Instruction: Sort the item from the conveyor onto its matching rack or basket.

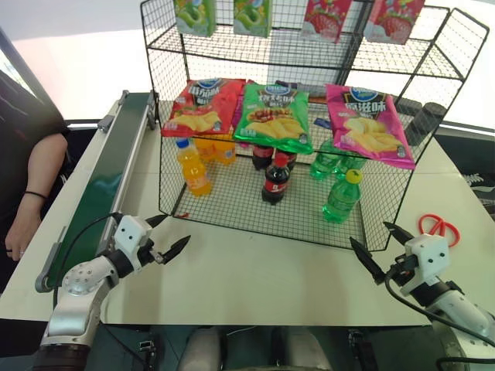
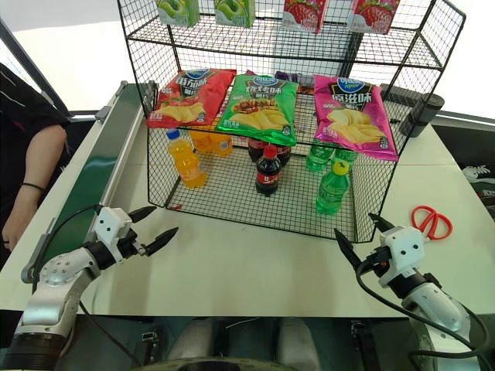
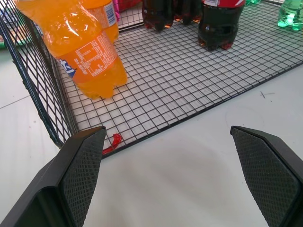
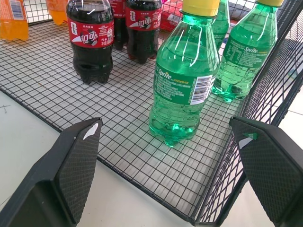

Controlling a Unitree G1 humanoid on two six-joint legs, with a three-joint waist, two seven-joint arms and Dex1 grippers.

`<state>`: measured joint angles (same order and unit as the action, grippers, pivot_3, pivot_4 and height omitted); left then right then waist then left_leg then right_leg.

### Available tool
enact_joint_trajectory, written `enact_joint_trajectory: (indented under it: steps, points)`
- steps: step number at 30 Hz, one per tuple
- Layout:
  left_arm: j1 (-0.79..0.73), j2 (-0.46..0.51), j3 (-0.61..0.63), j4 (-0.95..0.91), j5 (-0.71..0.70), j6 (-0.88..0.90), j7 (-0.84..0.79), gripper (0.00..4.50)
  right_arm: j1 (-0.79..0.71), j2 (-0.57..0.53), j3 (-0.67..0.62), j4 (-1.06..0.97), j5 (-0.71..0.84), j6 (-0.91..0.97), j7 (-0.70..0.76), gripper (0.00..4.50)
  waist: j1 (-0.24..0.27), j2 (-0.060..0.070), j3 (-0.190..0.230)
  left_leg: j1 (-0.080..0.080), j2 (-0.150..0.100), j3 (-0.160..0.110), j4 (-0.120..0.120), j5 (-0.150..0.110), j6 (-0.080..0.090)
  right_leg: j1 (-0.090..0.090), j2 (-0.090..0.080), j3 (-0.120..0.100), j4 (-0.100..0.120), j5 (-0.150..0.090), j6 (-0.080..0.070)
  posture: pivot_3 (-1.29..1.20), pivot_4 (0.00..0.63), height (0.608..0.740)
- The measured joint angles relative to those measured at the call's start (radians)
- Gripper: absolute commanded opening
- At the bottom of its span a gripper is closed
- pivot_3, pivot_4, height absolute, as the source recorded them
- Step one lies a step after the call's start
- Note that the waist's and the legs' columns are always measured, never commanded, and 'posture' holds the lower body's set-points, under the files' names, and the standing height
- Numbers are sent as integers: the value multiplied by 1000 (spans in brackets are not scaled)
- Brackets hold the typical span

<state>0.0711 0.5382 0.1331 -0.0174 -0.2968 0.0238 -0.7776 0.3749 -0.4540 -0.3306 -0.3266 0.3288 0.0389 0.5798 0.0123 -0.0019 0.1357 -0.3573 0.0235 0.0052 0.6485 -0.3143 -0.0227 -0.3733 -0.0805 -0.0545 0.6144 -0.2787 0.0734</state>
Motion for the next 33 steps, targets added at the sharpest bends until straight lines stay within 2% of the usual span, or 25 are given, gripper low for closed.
enact_joint_trajectory:
  steps: [33]
  points:
    - [7,-9,-2,5,11,-6,12,4500,-14,1,9,8,-1,-6,15,4478,0,1,1,-1,1,0,-2,0,0,-1,-1,0,-1,-2,-4,0,150,740]
